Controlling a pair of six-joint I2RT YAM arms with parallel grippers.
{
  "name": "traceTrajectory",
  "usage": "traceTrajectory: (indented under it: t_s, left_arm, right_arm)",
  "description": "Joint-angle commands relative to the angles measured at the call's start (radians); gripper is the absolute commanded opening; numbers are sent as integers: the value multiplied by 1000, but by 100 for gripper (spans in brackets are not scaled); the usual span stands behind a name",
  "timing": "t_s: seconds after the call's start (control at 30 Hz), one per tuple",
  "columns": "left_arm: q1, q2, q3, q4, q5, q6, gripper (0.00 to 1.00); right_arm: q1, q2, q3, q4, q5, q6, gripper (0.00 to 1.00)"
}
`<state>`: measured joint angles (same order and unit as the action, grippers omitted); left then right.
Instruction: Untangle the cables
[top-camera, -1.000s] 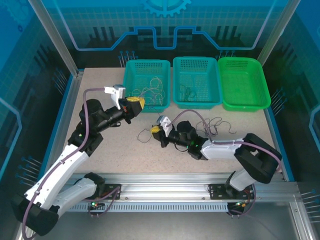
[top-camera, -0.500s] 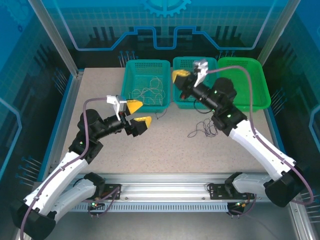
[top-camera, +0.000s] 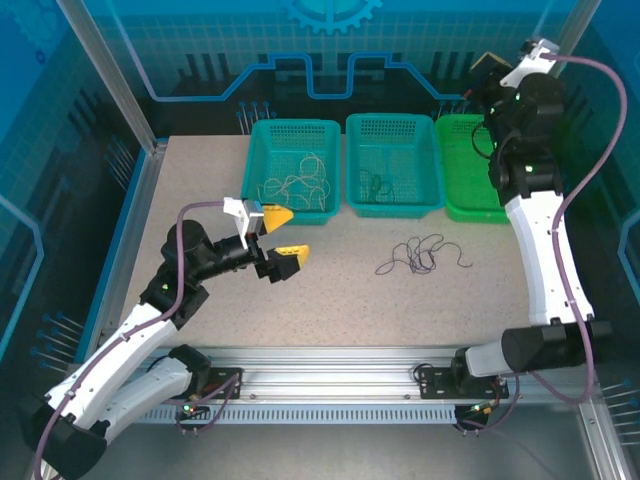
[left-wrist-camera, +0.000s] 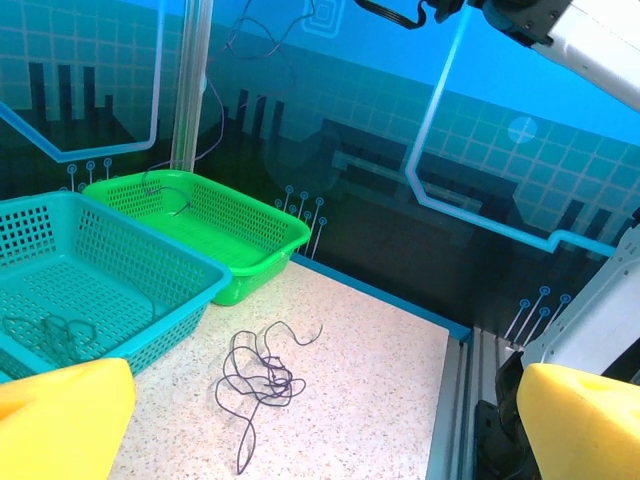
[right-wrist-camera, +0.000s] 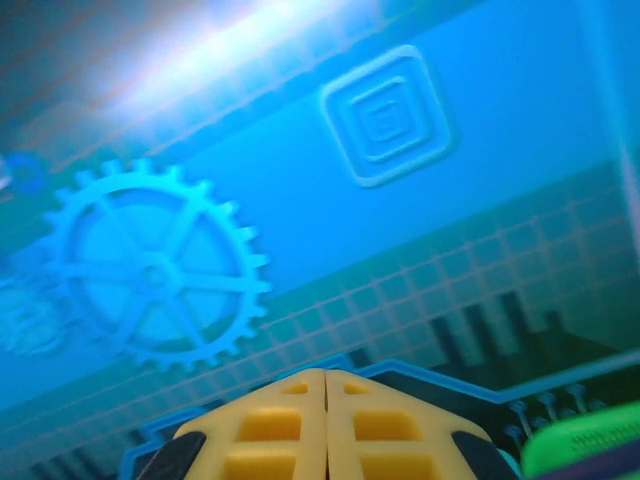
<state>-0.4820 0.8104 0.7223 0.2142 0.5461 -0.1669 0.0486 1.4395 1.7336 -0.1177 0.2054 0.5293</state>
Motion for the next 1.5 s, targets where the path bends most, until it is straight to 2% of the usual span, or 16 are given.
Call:
traceTrajectory:
  t_s: [0.0, 0.17, 0.23, 0.3, 0.37, 0.53, 0.67, 0.83, 0.97, 1.07, 1.17, 1.23, 1.3, 1.33, 1.4, 1.47]
  left_arm:
    - [-7, 3, -9, 6, -21, 36, 99]
    - [-7, 14, -15, 21, -32, 29, 99]
    - [-7, 19, -20, 31, -34, 24, 99]
    - [-7, 24, -20, 32, -35, 21, 99]
    - [-9, 29, -19, 33, -29, 16, 99]
    - [-10, 36, -16, 37, -24, 5, 99]
    - [-10, 38, -17, 39, -28, -3, 99]
    - [-15, 39, -17, 40, -28, -12, 99]
    - [-19, 39, -17, 36, -30, -17, 99]
    - [-24, 36, -15, 15, -39, -19, 99]
    - [-28, 32, -18, 2, -50, -15, 99]
    - [-32, 31, -17, -5, -55, -11, 99]
    - [-33, 36, -18, -7, -60, -8, 99]
    - [-34, 42, -17, -8, -60, -7, 99]
    - [-37, 55, -14, -7, -58, -5, 99]
    - [-43, 70, -9, -10, -60, -2, 99]
  right_arm:
    - [-26, 53, 86, -152, 162, 90, 0]
    - [-40, 89, 68, -347, 276, 280, 0]
    - [-24, 49, -24, -290, 257, 241, 0]
    - [-22, 5, -132, -270, 272, 336, 0]
    - [-31, -29, -233, -222, 261, 368, 0]
    - [-41, -56, -358, -232, 259, 410, 0]
    - [-75, -45, -446, -185, 202, 421, 0]
    - [-158, 74, -438, -126, 59, 398, 0]
    - [-221, 230, -315, -80, -79, 306, 1]
    - [-246, 344, -174, -132, -112, 246, 5]
    - [-234, 407, -107, -146, -56, 167, 15]
    - [-229, 412, -96, -166, -43, 154, 30]
    - [-225, 415, -76, -213, -38, 142, 48]
    - [-225, 415, -72, -233, -38, 135, 53]
    - [-229, 405, -82, -254, -58, 124, 57]
    - [-236, 377, -116, -247, -89, 118, 57]
